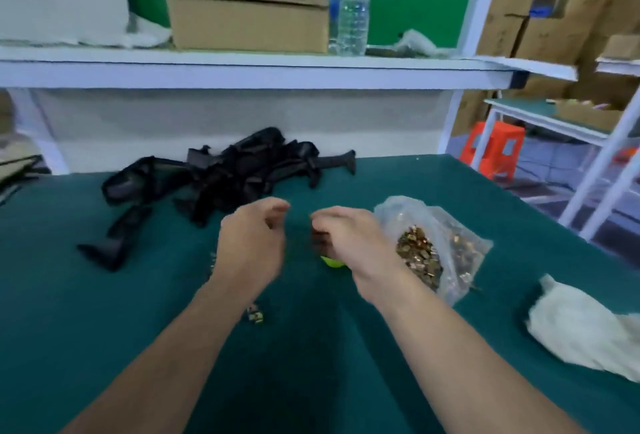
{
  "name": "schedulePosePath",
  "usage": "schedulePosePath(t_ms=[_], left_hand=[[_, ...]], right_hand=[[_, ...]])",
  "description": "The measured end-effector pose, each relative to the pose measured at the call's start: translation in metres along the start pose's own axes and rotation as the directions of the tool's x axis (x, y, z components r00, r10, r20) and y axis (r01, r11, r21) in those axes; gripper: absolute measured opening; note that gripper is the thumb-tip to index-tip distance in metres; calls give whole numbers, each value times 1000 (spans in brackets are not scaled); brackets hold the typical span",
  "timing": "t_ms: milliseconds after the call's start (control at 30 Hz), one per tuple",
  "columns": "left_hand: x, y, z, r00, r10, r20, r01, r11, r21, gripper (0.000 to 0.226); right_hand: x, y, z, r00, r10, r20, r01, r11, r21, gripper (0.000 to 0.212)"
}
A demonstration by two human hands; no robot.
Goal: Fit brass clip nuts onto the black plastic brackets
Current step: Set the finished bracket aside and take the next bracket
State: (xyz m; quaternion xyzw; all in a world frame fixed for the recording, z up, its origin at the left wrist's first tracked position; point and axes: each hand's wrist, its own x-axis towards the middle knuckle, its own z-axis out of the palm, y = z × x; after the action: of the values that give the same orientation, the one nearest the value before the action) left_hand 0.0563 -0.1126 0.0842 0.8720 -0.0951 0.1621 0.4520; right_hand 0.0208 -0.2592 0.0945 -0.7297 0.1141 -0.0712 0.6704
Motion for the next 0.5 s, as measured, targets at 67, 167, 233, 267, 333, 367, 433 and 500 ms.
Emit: schedulePosePath(t_ms=[67, 167, 233, 267, 333, 367, 433, 500], left_hand=[[9, -42, -15, 989, -139, 44, 135, 988, 81, 33], [19, -86, -26, 959, -256, 124, 224, 947, 229, 50], [25, -102, -22, 944, -269, 192, 206, 933, 294, 60], [27, -108, -19, 943, -255, 214, 170, 922, 347, 62], [26, -115, -11, 955, -200, 218, 89, 897, 433, 56], [27, -118, -9, 962, -175, 208, 73, 905, 420, 49], [29, -124, -6, 975, -126, 182, 58, 939, 340, 32], [32, -129, -4, 988, -81, 131, 41, 959, 282, 20]], right_hand=[[28, 3, 20, 999, 25, 47, -20, 994, -108, 21], [70, 10, 42, 996, 52, 70, -31, 963, -267, 38], [98, 15, 54, 997, 54, 59, -33, 950, -312, 47], [109, 17, 62, 996, 59, 62, -36, 946, -323, 49], [132, 21, 76, 994, 76, 75, -46, 940, -339, 50], [143, 22, 83, 994, 85, 70, -57, 941, -335, 49], [161, 21, 99, 996, 80, 33, -66, 952, -298, 34], [181, 18, 116, 997, 72, -43, -80, 960, -269, 29]])
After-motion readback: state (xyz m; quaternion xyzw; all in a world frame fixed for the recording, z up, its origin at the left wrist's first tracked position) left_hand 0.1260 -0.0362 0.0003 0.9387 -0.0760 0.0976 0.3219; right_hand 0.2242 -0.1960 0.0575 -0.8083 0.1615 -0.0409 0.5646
